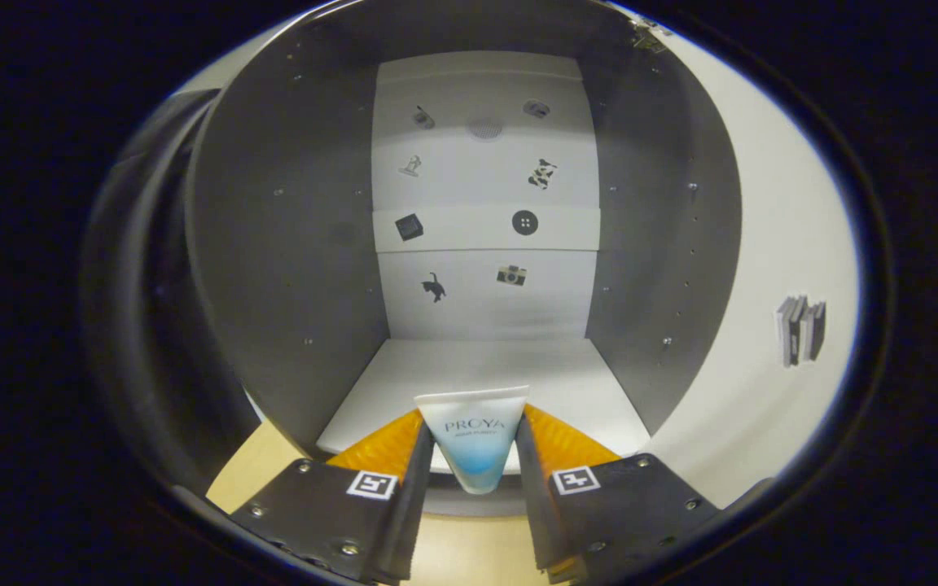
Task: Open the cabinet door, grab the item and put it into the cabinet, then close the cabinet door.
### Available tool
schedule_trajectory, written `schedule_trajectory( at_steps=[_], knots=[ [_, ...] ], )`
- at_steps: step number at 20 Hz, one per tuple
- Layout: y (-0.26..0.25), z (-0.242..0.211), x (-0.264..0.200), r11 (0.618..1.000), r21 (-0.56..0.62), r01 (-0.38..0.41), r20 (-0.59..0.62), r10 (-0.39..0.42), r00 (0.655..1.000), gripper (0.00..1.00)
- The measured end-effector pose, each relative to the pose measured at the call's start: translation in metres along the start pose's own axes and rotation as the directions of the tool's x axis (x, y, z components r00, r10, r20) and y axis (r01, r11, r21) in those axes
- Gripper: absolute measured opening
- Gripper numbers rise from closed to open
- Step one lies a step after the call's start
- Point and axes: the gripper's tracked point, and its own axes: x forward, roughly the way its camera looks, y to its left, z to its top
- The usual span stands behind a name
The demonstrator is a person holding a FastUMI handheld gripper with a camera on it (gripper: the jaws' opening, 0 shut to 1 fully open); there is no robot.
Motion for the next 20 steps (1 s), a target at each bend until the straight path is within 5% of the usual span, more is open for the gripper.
schedule_trajectory(
  at_steps=[15,18,20],
  knots=[
    [-0.004,-0.004,0.045,0.999,0.027,0.03,-0.042,-0.029,0.999,0.61],
    [-0.002,0.004,0.039,0.999,0.041,0.023,-0.012,-0.023,1.0,0.84],
    [-0.005,0.01,0.034,0.998,0.054,0.032,0.007,-0.033,0.999,0.9]
  ],
)
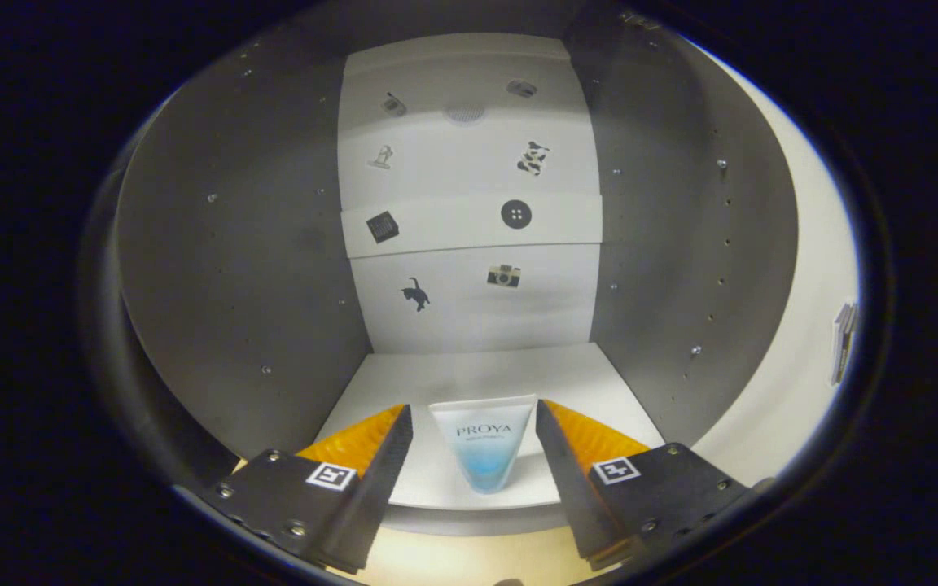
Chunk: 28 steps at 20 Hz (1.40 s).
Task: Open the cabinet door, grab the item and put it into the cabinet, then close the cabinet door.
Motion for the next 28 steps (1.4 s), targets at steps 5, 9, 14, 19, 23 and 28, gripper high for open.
schedule_trajectory(
  at_steps=[5,9,14,19,23,28],
  knots=[
    [-0.003,0.025,-0.043,1.0,0.007,0.023,0.087,-0.023,0.996,0.9],
    [0.001,0.05,-0.108,1.0,0.008,0.022,0.175,-0.023,0.984,0.9],
    [-0.008,0.055,-0.201,0.999,0.019,0.04,0.23,-0.044,0.972,0.9],
    [-0.024,0.042,-0.285,0.995,0.046,0.086,0.257,-0.095,0.962,0.9],
    [-0.046,0.032,-0.341,0.987,0.087,0.137,0.276,-0.156,0.948,0.9],
    [-0.093,0.017,-0.403,0.964,0.127,0.235,0.273,-0.262,0.926,0.9]
  ],
)
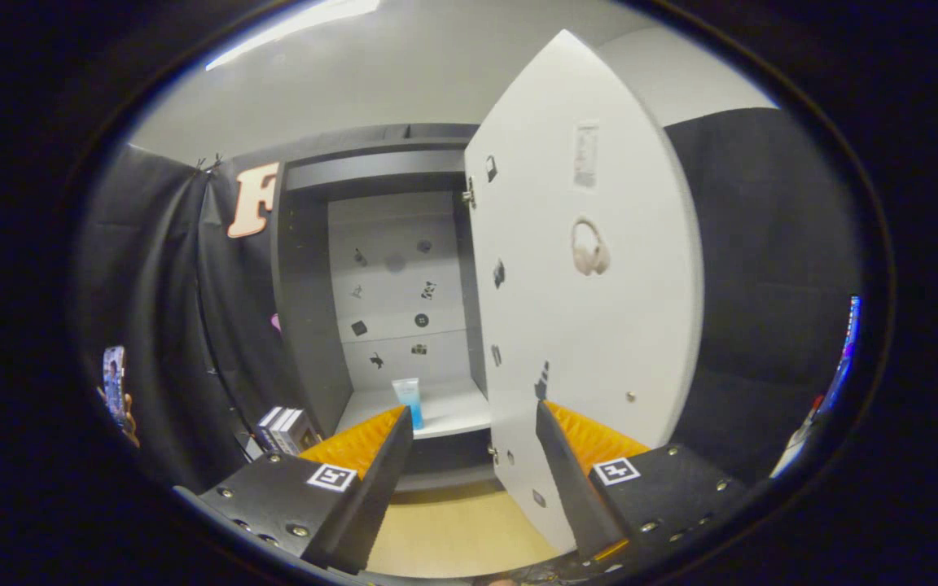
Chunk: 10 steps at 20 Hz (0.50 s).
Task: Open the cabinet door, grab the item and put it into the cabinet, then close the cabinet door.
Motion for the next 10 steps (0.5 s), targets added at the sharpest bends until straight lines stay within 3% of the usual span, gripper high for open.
schedule_trajectory(
  at_steps=[10],
  knots=[
    [-0.147,0.003,-0.044,0.972,0.007,0.234,-0.014,-0.234,0.972,0.9]
  ],
)
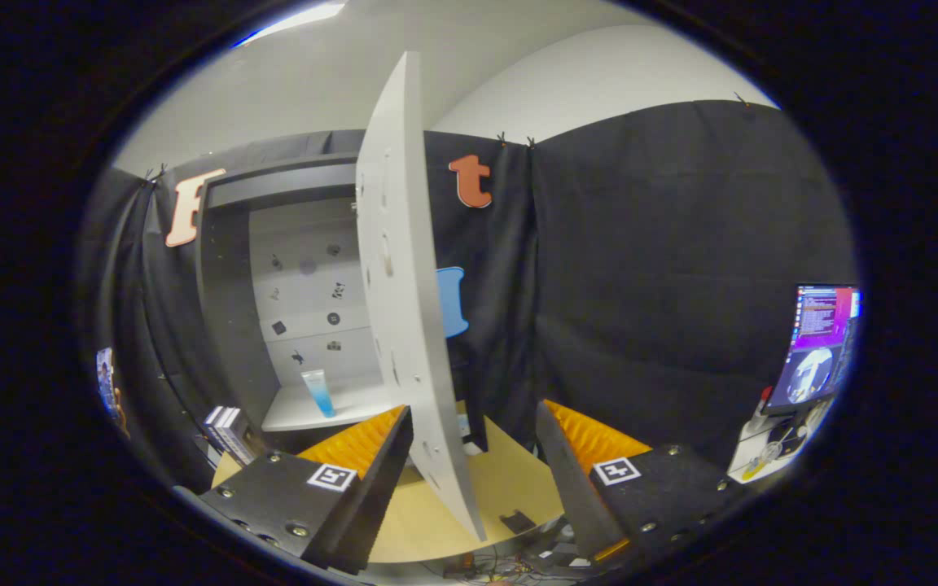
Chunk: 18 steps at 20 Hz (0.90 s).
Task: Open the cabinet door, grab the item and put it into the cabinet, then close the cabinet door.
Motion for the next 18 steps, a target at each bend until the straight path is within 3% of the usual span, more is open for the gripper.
schedule_trajectory(
  at_steps=[3,9,18],
  knots=[
    [-0.017,0.0,0.017,0.999,-0.03,0.035,0.006,-0.035,0.999,0.9],
    [-0.009,0.002,0.028,0.998,-0.055,-0.003,0.007,0.003,1.0,0.91],
    [0.034,-0.004,0.01,0.983,-0.052,-0.176,-0.019,0.175,0.984,0.9]
  ],
)
